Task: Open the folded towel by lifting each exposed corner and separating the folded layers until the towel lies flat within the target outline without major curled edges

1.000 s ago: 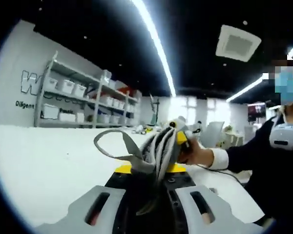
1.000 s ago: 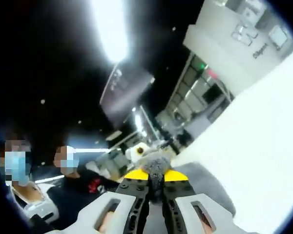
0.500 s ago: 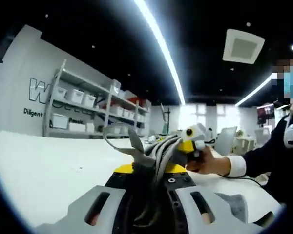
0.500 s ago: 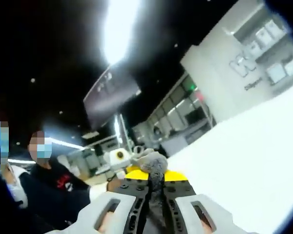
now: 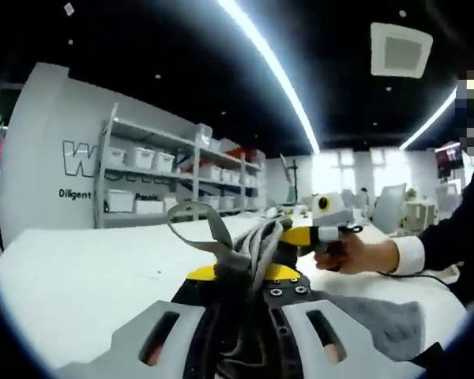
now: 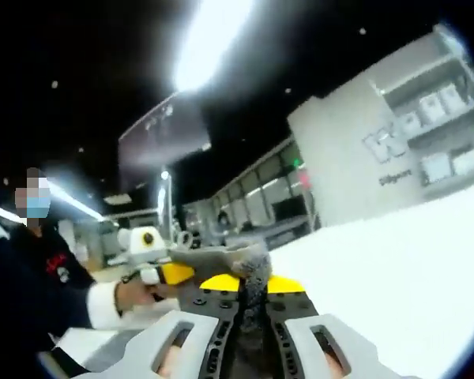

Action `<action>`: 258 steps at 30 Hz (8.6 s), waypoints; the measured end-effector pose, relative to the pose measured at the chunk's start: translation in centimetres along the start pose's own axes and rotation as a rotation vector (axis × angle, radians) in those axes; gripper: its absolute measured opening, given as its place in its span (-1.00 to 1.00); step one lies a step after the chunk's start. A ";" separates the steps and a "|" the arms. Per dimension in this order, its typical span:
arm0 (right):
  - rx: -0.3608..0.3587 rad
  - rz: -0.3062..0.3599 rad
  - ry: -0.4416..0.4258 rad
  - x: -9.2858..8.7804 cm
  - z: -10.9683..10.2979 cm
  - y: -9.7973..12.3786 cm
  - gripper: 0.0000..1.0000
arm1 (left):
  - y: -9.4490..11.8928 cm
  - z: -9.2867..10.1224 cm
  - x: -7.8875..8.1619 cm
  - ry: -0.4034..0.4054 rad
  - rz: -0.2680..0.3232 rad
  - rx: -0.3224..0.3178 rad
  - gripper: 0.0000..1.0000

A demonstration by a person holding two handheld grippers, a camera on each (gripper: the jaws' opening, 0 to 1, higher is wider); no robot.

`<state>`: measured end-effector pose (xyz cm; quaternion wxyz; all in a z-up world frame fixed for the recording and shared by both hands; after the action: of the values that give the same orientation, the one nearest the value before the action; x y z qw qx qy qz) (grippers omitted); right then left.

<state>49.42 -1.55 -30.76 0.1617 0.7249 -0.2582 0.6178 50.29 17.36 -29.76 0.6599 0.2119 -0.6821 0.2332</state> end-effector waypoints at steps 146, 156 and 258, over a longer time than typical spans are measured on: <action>-0.244 -0.251 0.358 -3.5 6.5 -2.9 -0.73 | -0.7 -3.9 -7.9 -0.004 -0.363 0.318 -0.39; -0.088 -0.237 0.248 -4.2 2.0 -2.6 -0.57 | -1.0 -2.7 -8.5 0.062 -0.373 0.288 -0.50; -0.145 -0.075 -0.318 -4.1 2.0 -2.0 -0.76 | -7.2 8.8 -5.2 -0.589 -0.383 0.074 -0.92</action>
<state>51.75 -0.34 -34.95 0.1935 0.8091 -0.2971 0.4687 47.73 6.26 -34.82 0.4584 0.4179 -0.7821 0.0587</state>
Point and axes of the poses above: the point that each gripper's makers call its tool centre point, and the gripper's own axes: y roughly backward along the fingers, z roughly to its right, x roughly out of its top, the point moved 5 cm from there along y, roughly backward along the fingers, and after that the axes turned 3 degrees about -z, right-handed, at the moved point
